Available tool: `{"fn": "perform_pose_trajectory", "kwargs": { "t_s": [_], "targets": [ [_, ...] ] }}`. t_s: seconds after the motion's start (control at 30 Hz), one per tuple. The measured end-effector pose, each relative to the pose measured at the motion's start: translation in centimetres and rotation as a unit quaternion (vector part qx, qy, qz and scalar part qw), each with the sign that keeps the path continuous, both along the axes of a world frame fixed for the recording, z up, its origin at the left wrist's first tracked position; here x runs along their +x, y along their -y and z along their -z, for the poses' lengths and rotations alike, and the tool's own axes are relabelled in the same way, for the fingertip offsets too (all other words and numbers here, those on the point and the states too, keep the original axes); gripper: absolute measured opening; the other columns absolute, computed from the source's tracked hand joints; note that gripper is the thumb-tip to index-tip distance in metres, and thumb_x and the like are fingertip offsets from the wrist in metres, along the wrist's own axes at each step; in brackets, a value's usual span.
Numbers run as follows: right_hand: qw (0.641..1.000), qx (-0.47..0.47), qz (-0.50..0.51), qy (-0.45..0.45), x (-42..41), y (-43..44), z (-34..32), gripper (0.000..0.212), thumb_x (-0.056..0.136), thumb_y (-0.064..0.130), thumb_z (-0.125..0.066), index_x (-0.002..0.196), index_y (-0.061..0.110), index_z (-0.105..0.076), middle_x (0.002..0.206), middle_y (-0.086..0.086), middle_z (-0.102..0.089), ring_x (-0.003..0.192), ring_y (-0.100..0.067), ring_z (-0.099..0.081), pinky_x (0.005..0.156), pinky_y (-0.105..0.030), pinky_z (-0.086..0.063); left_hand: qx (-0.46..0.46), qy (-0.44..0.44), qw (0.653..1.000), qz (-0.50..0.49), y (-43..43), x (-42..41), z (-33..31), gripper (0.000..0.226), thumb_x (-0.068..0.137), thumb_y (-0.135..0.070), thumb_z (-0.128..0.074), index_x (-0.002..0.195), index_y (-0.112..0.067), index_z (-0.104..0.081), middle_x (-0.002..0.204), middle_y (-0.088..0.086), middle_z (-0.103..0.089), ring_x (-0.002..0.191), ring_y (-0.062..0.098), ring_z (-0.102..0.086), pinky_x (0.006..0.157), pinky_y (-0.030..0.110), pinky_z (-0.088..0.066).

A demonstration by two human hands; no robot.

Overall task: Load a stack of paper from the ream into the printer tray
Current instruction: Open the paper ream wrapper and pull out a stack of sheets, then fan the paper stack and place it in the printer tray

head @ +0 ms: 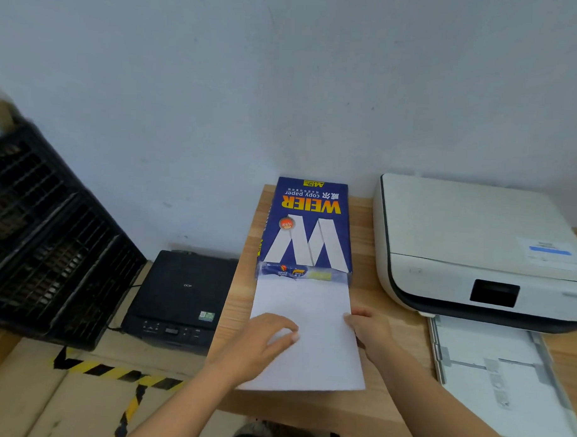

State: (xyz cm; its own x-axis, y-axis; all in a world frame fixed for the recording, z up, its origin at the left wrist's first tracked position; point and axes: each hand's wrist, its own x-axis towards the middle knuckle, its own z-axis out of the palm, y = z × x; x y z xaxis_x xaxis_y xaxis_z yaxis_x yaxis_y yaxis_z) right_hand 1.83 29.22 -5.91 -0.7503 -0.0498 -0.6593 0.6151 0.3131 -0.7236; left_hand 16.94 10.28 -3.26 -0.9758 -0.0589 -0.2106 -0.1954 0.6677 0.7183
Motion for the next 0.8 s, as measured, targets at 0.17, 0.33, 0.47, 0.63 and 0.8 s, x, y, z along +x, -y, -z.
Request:
{"fn": "perform_pose_trajectory", "kwargs": {
  "t_s": [0.17,0.33,0.47,0.63,0.8],
  "targets": [
    [0.999,-0.037,-0.027,0.010,0.7,-1.1,-2.6,0.013,0.085,0.002,-0.061,0.097,0.003,-0.069,0.093,-0.017,-0.072,0.087,-0.034,-0.069,0.067,-0.036,-0.056,-0.006,0.001,0.990,-0.144,1.2,-2.3,0.1,0.045,0.095,-0.043,-0.047,0.135,-0.023,-0.043,0.136,-0.012,-0.042,0.128,0.008,-0.037,0.105,0.020,-0.026],
    [0.994,-0.070,-0.054,-0.060,1.5,-2.5,-6.3,0.012,0.085,0.009,-0.066,0.097,0.010,-0.068,0.093,-0.009,-0.073,0.078,-0.024,-0.069,0.059,-0.029,-0.052,0.107,0.011,0.948,-0.300,2.5,-3.7,1.4,0.044,0.083,-0.050,-0.060,0.118,-0.025,-0.051,0.115,-0.005,-0.060,0.107,0.017,-0.058,0.085,0.032,-0.050],
    [0.985,-0.092,-0.065,-0.127,1.1,-2.7,-8.7,0.014,0.084,0.013,-0.068,0.098,0.015,-0.068,0.092,-0.006,-0.075,0.083,-0.024,-0.071,0.069,-0.037,-0.055,0.295,0.133,0.885,-0.336,2.1,-4.6,-0.8,0.026,0.091,-0.039,-0.057,0.102,-0.016,-0.063,0.092,0.002,-0.068,0.080,0.016,-0.066,0.060,0.025,-0.050],
    [0.974,-0.099,-0.056,-0.196,-0.8,-2.2,-10.8,0.013,0.085,0.011,-0.067,0.097,0.014,-0.069,0.092,-0.006,-0.074,0.084,-0.021,-0.068,0.075,-0.036,-0.051,0.415,-0.008,0.851,-0.321,2.7,-6.4,-3.1,0.022,0.093,-0.023,-0.059,0.115,-0.026,-0.060,0.110,-0.002,-0.072,0.099,0.020,-0.069,0.087,0.042,-0.055],
    [0.960,-0.092,-0.044,-0.262,-1.6,-1.6,-11.2,0.008,0.079,0.014,-0.074,0.086,0.018,-0.070,0.087,-0.003,-0.075,0.084,-0.018,-0.069,0.078,-0.034,-0.053,0.391,-0.110,0.837,-0.367,3.5,-7.4,-5.1,0.047,0.085,-0.010,-0.068,0.123,-0.017,-0.041,0.118,-0.003,-0.064,0.106,0.013,-0.063,0.087,0.036,-0.053]
  ]
}}
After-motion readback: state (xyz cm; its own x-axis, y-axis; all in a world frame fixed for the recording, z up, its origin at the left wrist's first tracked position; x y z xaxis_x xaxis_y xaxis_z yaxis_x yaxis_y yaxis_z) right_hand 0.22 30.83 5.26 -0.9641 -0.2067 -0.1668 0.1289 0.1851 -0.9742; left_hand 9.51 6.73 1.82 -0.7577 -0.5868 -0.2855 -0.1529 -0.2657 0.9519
